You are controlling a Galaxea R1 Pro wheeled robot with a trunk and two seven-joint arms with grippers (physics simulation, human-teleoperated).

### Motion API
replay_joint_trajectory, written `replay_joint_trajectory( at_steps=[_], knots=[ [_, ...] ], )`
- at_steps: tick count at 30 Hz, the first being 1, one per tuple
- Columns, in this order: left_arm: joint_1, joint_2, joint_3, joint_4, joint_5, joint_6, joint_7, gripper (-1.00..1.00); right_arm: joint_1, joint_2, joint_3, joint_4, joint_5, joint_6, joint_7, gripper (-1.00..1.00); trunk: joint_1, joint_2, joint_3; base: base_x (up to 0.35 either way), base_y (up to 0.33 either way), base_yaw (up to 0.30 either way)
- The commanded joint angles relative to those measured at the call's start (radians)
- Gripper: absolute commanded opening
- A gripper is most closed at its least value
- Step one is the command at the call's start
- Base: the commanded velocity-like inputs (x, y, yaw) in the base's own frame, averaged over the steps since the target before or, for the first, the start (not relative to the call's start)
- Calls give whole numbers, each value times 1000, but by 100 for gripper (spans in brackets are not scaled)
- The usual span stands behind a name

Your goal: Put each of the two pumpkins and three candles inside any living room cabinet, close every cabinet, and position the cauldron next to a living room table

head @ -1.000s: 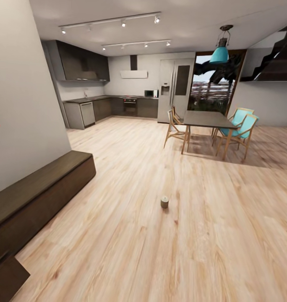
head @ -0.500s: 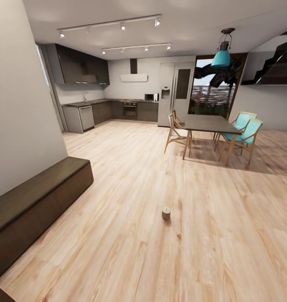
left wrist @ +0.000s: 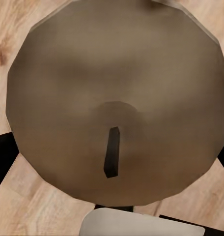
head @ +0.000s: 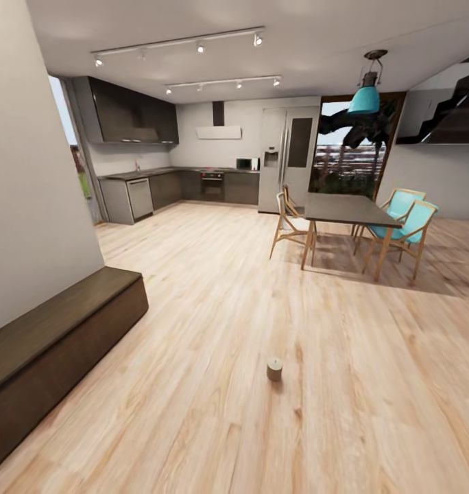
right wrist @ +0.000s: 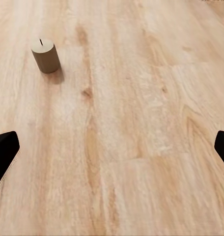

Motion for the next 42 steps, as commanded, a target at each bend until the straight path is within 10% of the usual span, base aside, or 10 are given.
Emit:
replay_joint_trajectory(
  at_steps=[1, 42],
  knots=[
    [-1, 0, -9, -2, 4, -4, 7, -100, -1, 0, 9, 0, -2, -1, -9, 100, 1, 0, -1, 330, 0, 0],
    [-1, 0, -10, -4, 4, -4, 7, -100, -1, 0, 9, 0, -2, 2, -7, 100, 1, 0, 0, 330, 0, 14]
  ],
)
